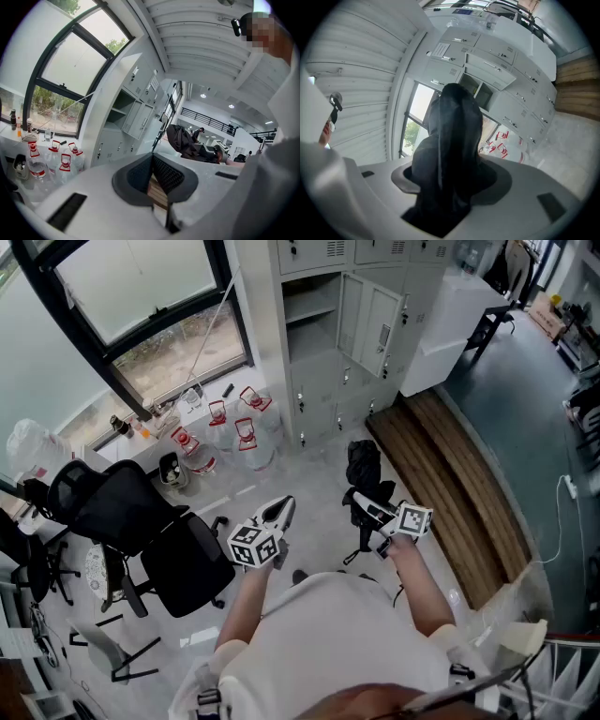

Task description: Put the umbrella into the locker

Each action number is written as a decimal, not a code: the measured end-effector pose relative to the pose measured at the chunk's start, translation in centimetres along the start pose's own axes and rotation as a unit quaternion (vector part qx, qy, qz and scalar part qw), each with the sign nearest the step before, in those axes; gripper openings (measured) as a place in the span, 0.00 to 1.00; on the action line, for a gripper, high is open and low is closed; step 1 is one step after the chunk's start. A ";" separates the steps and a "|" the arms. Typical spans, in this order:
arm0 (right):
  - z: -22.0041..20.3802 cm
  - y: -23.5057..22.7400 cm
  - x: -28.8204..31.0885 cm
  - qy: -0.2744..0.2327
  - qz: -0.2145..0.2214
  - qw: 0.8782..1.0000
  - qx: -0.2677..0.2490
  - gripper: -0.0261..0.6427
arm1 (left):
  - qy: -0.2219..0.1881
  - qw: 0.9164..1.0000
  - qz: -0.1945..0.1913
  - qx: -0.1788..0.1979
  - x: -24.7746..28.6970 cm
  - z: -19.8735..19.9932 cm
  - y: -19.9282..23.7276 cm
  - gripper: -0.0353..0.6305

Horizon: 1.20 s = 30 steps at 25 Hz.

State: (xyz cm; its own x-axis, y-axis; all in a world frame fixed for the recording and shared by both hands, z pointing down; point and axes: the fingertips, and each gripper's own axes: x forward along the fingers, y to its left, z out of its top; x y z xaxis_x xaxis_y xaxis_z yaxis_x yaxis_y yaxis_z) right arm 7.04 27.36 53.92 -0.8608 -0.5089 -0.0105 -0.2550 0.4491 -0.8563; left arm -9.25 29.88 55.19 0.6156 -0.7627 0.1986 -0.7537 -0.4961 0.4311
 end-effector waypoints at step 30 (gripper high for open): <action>-4.5 0.8 4.4 -0.006 -0.019 1.000 0.003 0.44 | 0.010 1.000 -0.016 0.000 -4.1 0.2 5.3 0.06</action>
State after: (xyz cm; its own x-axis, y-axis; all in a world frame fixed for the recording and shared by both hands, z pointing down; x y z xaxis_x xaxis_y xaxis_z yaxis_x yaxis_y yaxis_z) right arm 1.05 28.72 55.54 -0.8445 -0.5352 0.0163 -0.2855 0.4242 -0.8594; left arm -15.80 30.34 56.51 0.6439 -0.7382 0.2013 -0.7334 -0.5205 0.4373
